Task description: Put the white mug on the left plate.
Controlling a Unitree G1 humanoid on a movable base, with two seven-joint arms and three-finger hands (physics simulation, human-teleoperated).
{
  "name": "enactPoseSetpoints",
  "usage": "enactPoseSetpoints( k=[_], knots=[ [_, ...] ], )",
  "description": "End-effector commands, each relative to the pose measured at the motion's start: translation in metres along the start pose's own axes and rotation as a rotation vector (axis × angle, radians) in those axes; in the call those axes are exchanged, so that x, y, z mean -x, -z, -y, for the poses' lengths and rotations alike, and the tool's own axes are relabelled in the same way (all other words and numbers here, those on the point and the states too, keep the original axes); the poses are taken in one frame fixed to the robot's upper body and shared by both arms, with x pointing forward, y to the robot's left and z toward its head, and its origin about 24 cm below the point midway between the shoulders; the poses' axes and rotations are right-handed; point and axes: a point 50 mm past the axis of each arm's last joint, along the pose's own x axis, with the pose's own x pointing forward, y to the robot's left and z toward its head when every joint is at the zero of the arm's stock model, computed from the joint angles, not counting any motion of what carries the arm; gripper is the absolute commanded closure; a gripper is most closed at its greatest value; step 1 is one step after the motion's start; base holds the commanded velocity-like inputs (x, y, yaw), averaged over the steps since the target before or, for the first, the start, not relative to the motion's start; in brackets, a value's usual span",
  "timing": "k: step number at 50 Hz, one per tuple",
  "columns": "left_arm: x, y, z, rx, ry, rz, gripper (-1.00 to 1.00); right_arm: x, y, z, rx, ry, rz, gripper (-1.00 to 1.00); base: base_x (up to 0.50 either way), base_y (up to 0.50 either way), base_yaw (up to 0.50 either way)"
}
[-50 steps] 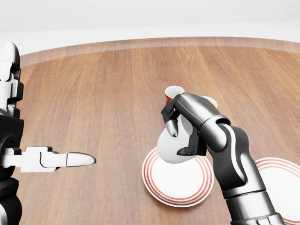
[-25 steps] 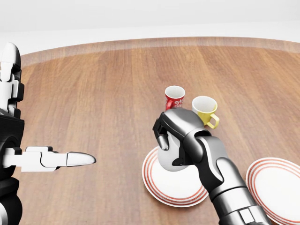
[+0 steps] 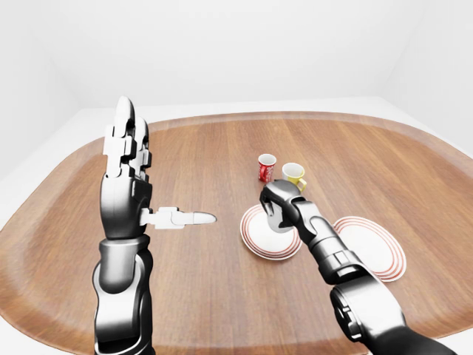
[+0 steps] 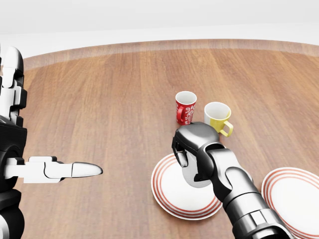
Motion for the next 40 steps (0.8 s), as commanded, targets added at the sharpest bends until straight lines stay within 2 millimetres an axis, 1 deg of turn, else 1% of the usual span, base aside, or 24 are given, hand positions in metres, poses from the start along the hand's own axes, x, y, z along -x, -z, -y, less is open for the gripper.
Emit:
enactPoseSetpoints(
  k=[1,7,13,21,28,33,35,40],
  knots=[
    [0.0,0.001,0.0,0.0,-0.001,-0.004,-1.0,-0.004,0.0,-0.002,0.048,0.004,-0.012,1.0,0.0,0.0,0.0],
    [0.0,0.001,0.001,0.001,0.002,-0.006,-1.0,-0.005,0.001,-0.004,0.042,0.003,-0.018,1.0,0.0,0.0,0.0],
    [0.0,0.001,0.0,0.0,0.002,-0.006,-1.0,-0.006,-0.003,-0.003,0.043,0.009,-0.009,1.0,0.0,0.0,0.0],
    [0.001,0.002,0.001,0.002,0.004,-0.01,-1.0,-0.007,-0.006,-0.009,0.052,0.013,-0.006,1.0,0.0,0.0,0.0],
    [0.001,0.001,0.001,0.001,0.002,-0.006,-1.0,-0.009,-0.009,-0.004,0.063,0.026,0.002,1.0,0.0,0.0,0.0],
    [-0.001,-0.002,0.0,-0.001,0.002,0.011,-1.0,-0.008,-0.009,-0.01,0.079,0.02,0.0,1.0,0.0,0.0,0.0],
    [0.0,0.001,0.001,0.001,0.002,-0.005,-1.0,-0.009,-0.007,-0.011,0.092,0.022,-0.006,1.0,0.0,0.0,0.0],
    [0.0,0.001,0.001,0.002,0.002,-0.005,-1.0,-0.009,-0.008,-0.014,0.094,0.027,-0.007,1.0,0.0,0.0,0.0]
  ],
)
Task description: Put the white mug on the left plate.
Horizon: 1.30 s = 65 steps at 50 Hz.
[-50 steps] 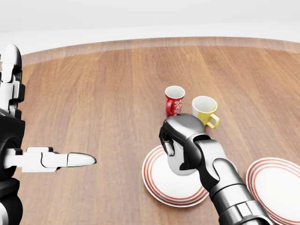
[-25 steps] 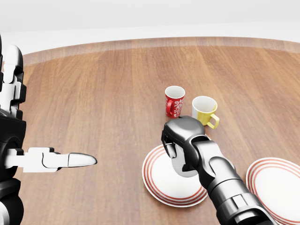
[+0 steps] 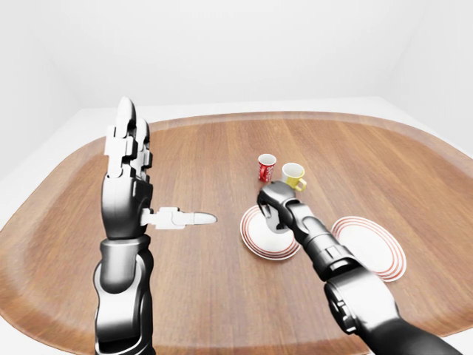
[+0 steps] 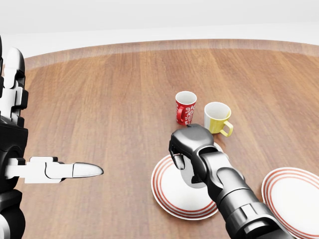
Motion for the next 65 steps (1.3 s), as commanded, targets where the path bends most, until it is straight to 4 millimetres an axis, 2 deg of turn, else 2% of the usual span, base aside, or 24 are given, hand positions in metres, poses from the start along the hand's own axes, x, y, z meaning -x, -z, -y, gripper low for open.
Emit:
enactPoseSetpoints(
  k=[1,27,65],
  knots=[
    [0.0,0.0,0.0,0.0,0.0,-0.001,-1.0,-0.001,-0.001,-0.003,0.033,0.025,-0.001,1.0,0.0,0.0,0.0],
    [0.0,0.0,-0.001,0.0,-0.003,0.002,-1.0,0.001,-0.003,-0.018,0.056,0.02,-0.002,1.0,0.0,0.0,0.0],
    [-0.001,0.001,-0.002,-0.002,-0.004,-0.001,-1.0,0.001,-0.005,-0.022,0.069,0.019,0.005,1.0,0.0,0.0,0.0]
  ],
)
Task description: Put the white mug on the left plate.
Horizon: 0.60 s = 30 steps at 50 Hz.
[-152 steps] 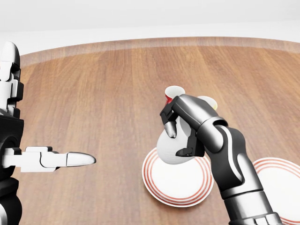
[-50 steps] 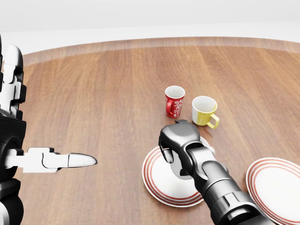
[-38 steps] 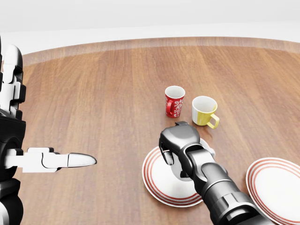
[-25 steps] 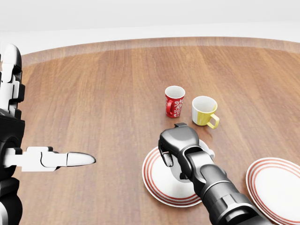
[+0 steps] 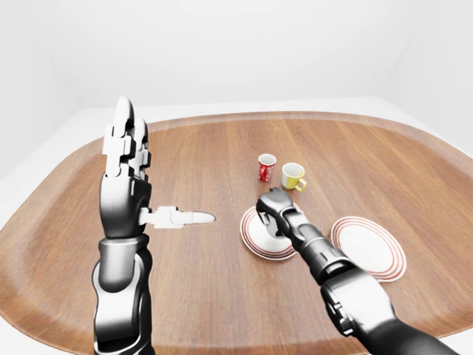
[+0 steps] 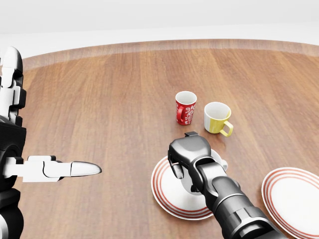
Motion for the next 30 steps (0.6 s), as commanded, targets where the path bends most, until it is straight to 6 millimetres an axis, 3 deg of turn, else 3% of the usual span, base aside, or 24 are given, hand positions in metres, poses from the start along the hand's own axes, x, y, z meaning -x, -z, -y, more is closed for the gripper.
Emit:
enactPoseSetpoints(
  k=[1,30],
  knots=[
    [-0.0001,0.0003,0.0,0.0,0.0,-0.001,-1.0,-0.0002,-0.0005,0.0015,0.018,0.02,0.003,1.0,0.0,0.0,0.0],
    [0.0003,-0.0015,0.0001,0.0,0.0,0.006,-1.0,-0.0016,0.0015,0.0057,0.016,0.002,-0.002,1.0,0.0,0.0,0.0]
  ],
)
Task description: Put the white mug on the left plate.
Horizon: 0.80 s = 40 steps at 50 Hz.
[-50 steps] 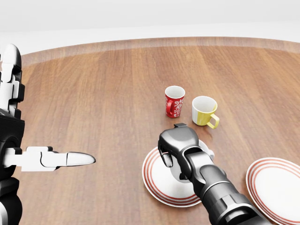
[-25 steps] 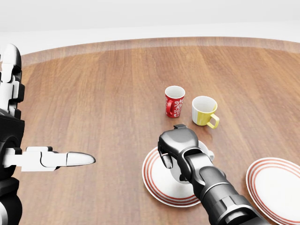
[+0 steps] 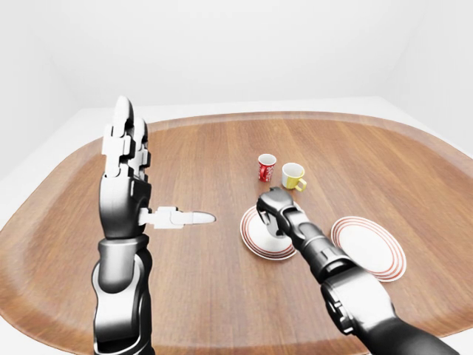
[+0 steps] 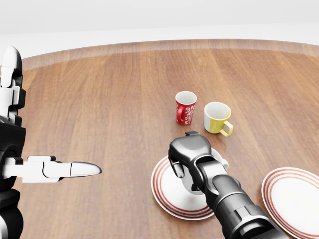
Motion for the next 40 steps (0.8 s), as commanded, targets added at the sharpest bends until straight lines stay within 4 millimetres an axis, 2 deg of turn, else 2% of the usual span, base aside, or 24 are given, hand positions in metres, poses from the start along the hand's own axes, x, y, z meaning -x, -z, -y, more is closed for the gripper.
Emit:
enactPoseSetpoints(
  k=[1,34,35,38,39,40],
  knots=[
    [0.0,-0.0001,0.0,0.0,0.0,0.001,-1.0,-0.0006,0.0,0.0028,0.014,0.015,0.001,1.0,0.0,0.0,0.0],
    [-0.0001,0.0007,0.0001,0.0,0.001,-0.003,-1.0,-0.0003,0.0009,-0.0003,0.03,0.022,-0.002,0.97,0.0,0.0,0.0],
    [0.0,0.001,0.0001,0.0,0.001,-0.004,-1.0,-0.0003,0.001,-0.0002,0.032,0.023,-0.002,0.9,0.0,0.0,0.0],
    [0.0001,0.0007,0.0005,0.001,0.001,-0.003,-1.0,0.0001,0.0011,-0.0025,0.036,0.013,-0.002,0.15,0.0,0.0,0.0],
    [-0.0006,-0.0021,-0.0002,-0.001,0.001,0.01,-1.0,0.0003,0.0011,-0.003,0.038,0.014,-0.001,0.07,0.0,0.0,0.0],
    [-0.0001,0.0003,-0.0001,0.0,0.0,-0.001,-1.0,0.0005,0.0012,-0.0037,0.039,0.013,-0.002,-0.44,0.0,0.0,0.0]
  ],
)
